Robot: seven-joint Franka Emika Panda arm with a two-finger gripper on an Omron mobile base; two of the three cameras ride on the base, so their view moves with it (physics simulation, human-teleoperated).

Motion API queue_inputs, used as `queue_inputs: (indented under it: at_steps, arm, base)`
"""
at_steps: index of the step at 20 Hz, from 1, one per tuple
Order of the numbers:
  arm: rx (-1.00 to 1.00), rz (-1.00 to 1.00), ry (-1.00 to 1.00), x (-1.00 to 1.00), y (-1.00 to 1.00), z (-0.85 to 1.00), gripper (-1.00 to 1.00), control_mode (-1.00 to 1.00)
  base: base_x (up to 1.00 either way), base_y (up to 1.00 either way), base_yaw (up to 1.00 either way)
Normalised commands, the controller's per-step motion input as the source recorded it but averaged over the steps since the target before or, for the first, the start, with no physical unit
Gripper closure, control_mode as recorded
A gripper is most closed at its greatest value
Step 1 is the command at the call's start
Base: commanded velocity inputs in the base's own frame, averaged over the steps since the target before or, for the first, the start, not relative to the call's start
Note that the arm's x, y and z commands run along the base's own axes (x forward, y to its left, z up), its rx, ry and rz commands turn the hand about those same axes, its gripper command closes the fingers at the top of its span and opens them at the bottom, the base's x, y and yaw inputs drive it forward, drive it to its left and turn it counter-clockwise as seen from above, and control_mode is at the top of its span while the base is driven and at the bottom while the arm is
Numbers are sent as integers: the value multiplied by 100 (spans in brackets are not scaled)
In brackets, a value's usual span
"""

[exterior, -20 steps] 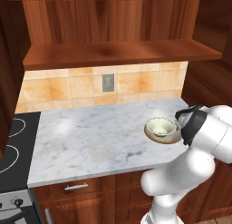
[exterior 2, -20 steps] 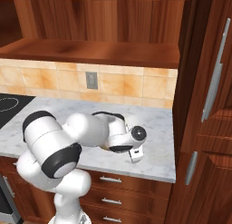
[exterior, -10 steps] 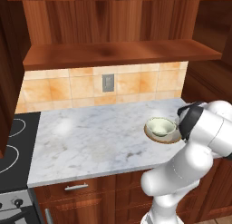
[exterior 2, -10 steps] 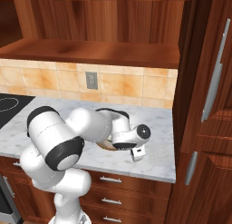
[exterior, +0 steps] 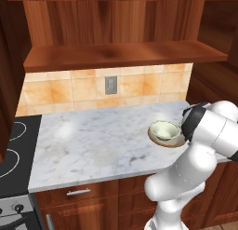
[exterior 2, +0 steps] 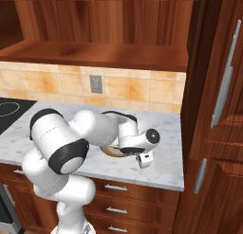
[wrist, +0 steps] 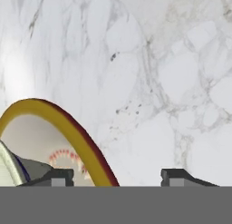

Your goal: Pick up the bowls on the counter and stack them on top of one another in the open cabinet. Place the smaller bowl on top of the larger bowl.

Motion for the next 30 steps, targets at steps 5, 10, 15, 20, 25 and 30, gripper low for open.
queue_inputs:
  at_steps: [5, 10, 15, 20, 25, 30]
  arm:
    - [0, 2, 0, 0, 4, 0, 100, -100]
    - [0, 0, -10, -7, 1, 0, 100, -100]
    - [0, 0, -14, -13, 22, 21, 100, -100]
    - [0, 1, -7, -1, 42, 33, 100, -100]
    - [-1, 2, 0, 0, 50, 39, 100, -100]
    - [-1, 1, -3, -4, 32, 40, 100, -100]
  base:
    - [0, 0, 0]
    - [0, 0, 0]
    - [0, 0, 0]
    - [0, 0, 0]
    - [0, 0, 0]
    - [0, 0, 0]
